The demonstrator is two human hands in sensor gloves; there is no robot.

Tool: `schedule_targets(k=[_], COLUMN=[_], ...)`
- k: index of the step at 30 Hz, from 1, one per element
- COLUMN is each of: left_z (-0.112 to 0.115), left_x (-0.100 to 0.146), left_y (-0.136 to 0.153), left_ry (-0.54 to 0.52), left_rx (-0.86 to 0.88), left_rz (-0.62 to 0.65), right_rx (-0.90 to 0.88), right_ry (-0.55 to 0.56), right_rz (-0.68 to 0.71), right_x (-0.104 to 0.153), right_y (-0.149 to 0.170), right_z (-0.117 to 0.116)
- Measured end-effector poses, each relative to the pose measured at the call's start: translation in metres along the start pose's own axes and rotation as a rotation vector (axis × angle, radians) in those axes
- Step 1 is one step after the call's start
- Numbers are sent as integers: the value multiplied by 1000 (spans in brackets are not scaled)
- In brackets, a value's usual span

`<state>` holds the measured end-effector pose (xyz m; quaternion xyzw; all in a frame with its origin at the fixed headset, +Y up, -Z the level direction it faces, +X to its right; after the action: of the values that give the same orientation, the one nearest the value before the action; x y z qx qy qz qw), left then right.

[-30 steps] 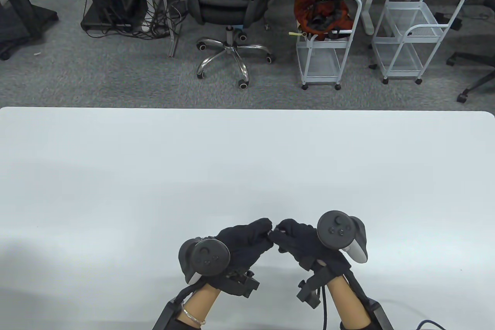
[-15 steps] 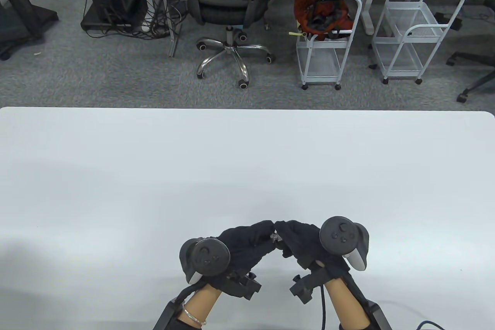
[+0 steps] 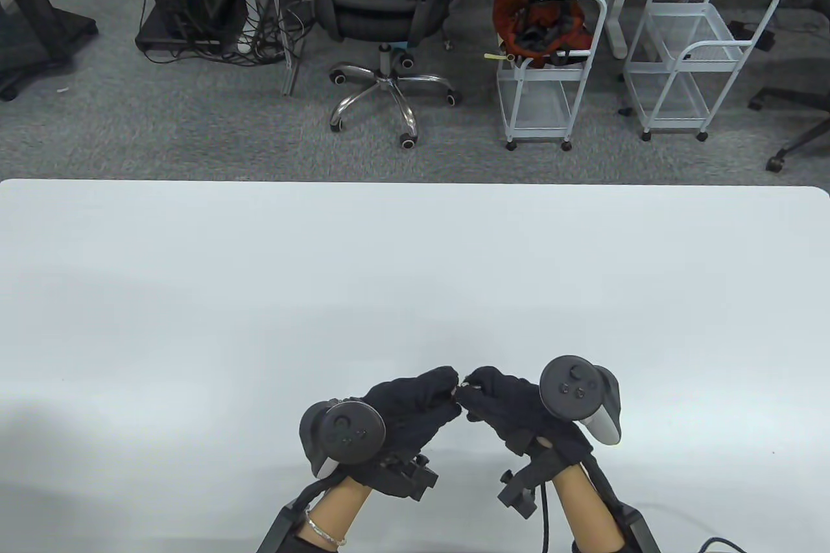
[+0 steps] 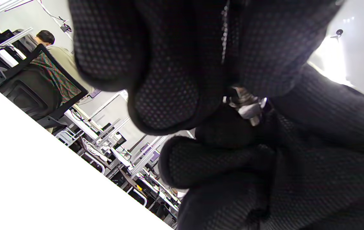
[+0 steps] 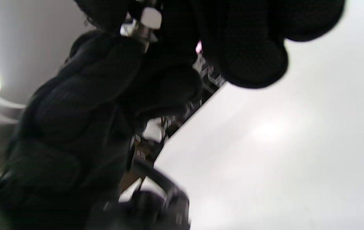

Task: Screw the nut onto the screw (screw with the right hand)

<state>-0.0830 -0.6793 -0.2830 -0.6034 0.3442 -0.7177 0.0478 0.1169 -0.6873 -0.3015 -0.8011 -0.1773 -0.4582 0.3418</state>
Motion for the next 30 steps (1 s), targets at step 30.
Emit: schedule_targets(k=[30], left_z=[6], left_x=[1], left_y=[-10], left_ry=[19], left_rx=[-24], left_rz=[53], right_rx=[129], right_ry=[301], right_rz=[-35], right_x=[5], right_y=[-1], right_z=[9])
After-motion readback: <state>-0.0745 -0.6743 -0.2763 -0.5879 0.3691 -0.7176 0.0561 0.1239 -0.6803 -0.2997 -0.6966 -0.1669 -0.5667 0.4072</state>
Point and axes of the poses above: the tracker on the back of each hand, its own y axis roughly to the little-finger side, its own x axis roughly from the fingertips to the wrist, z = x × y, the point moved 3 cm from there along -x, roughly from the wrist to the fingertips, and after that the axes turned 12 degrees about x, right-handed, at the moved point
